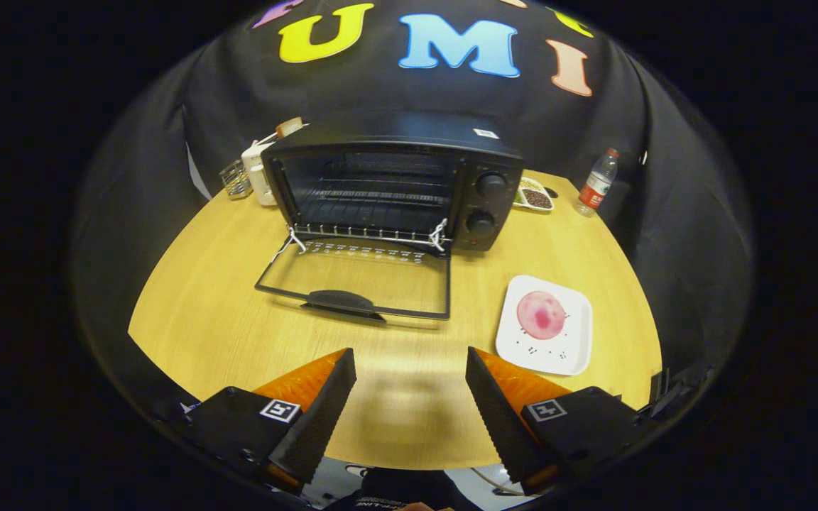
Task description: Open the toaster oven, put the food inside, and close the toaster oven door.
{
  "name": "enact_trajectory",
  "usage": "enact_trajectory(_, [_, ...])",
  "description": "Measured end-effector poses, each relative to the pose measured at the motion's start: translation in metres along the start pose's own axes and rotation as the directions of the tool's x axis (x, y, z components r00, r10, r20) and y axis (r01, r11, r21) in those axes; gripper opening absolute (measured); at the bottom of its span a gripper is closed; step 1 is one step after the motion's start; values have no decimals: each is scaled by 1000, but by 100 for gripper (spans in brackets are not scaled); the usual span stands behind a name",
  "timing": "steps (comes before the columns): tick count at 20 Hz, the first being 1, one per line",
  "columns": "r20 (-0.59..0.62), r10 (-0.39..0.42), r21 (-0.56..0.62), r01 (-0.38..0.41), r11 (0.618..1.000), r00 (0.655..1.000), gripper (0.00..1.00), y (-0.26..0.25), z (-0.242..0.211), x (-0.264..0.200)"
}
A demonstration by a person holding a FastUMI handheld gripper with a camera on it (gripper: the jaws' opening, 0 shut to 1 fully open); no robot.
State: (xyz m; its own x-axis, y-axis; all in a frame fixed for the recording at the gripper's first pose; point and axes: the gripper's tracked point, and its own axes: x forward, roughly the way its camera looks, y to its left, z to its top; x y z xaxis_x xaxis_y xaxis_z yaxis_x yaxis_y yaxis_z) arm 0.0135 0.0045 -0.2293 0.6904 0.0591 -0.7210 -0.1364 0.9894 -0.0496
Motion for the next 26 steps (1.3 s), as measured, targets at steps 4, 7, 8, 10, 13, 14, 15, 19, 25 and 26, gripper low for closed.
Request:
enact_trajectory(4, [-11,-29,76,30,997,1000,99,-49,1,5])
enact_trajectory(7, [-48,-47,121,52,991,998,99,-89,-3,22])
enact_trajectory(8, [-65,-50,129,58,990,997,99,-104,-5,27])
enact_trajectory(10, [-89,-60,135,72,988,994,100,-134,-4,39])
enact_trajectory(13, [-121,-61,141,78,987,991,99,-175,-4,54])
enact_trajectory(14, [-138,-56,144,76,987,989,100,-186,-6,58])
enact_trajectory(15, [-156,-48,149,71,986,987,99,-195,-9,61])
enact_trajectory(19, [-239,-2,194,50,980,971,100,-226,-24,78])
enact_trajectory(25, [-359,53,263,46,964,932,99,-238,-43,99])
enact_trajectory(26, [-379,61,270,47,962,924,99,-239,-46,100])
